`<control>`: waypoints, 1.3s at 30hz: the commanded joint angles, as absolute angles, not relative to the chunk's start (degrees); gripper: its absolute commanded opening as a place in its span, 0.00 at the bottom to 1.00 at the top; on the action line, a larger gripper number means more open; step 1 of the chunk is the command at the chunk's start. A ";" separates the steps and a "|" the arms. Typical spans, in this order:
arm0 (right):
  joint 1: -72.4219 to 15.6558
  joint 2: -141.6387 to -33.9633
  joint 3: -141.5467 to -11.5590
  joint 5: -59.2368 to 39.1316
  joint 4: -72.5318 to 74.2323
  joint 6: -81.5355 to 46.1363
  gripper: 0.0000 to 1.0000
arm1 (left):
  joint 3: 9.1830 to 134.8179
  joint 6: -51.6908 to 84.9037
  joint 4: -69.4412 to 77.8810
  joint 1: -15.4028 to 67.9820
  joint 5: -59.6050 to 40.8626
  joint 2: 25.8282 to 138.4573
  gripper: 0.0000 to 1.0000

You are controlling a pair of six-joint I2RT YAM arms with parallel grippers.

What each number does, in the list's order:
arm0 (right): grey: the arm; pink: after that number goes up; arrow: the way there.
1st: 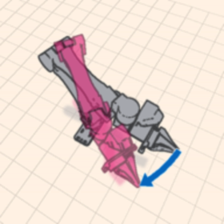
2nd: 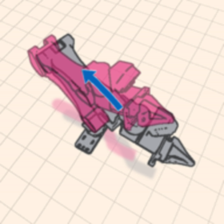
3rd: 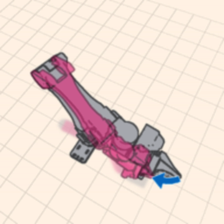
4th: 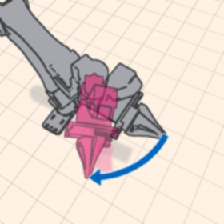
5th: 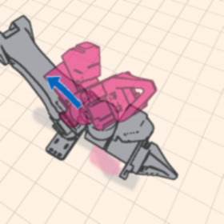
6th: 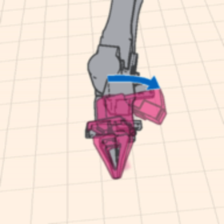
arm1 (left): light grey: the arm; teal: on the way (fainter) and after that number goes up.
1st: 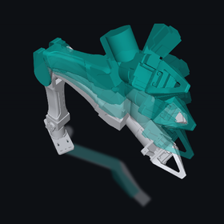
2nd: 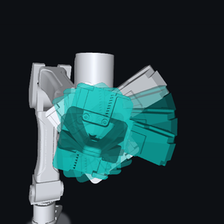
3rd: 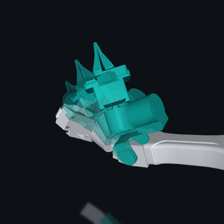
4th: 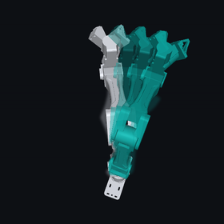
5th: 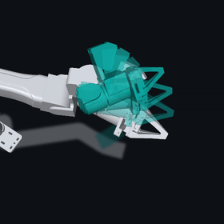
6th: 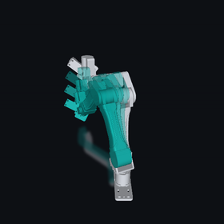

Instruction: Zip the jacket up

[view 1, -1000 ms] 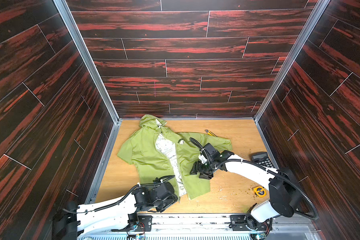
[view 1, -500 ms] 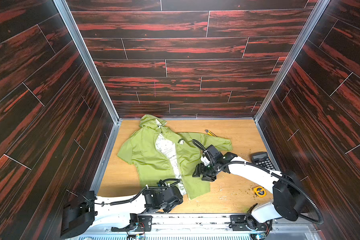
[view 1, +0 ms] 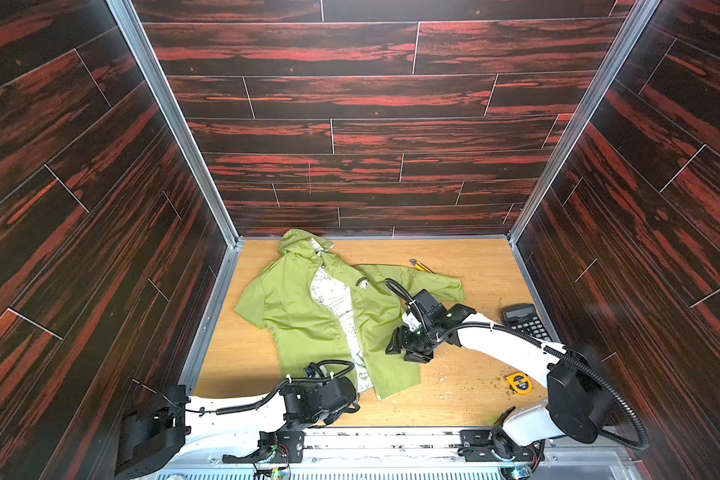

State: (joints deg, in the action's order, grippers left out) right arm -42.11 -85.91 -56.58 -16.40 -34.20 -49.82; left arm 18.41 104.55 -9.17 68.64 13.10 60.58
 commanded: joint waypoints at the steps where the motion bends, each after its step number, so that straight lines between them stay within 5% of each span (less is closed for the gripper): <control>1: -42.04 -82.82 -55.21 -17.29 -35.15 -49.31 0.66 | 16.89 106.30 -9.11 68.81 16.55 59.43 0.43; 8: -42.01 -82.18 -54.27 -18.52 -34.43 -49.27 0.66 | 16.78 106.36 -4.72 68.74 16.71 61.96 0.33; 14: -42.04 -80.83 -54.23 -19.43 -34.38 -48.82 0.64 | 18.13 105.91 -5.32 68.82 17.35 60.88 0.01; 26: -42.01 -77.63 -53.84 -31.30 -27.50 -54.19 0.68 | 11.37 102.13 -2.73 68.81 22.09 41.20 0.00; 39: -44.74 -89.87 -44.93 -41.42 6.92 -77.39 0.70 | 5.50 102.47 -14.85 68.71 26.58 13.62 0.00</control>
State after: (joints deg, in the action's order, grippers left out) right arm -43.27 -86.46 -45.54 -38.74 -3.36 -70.13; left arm 6.31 102.24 -9.63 68.64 24.53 16.53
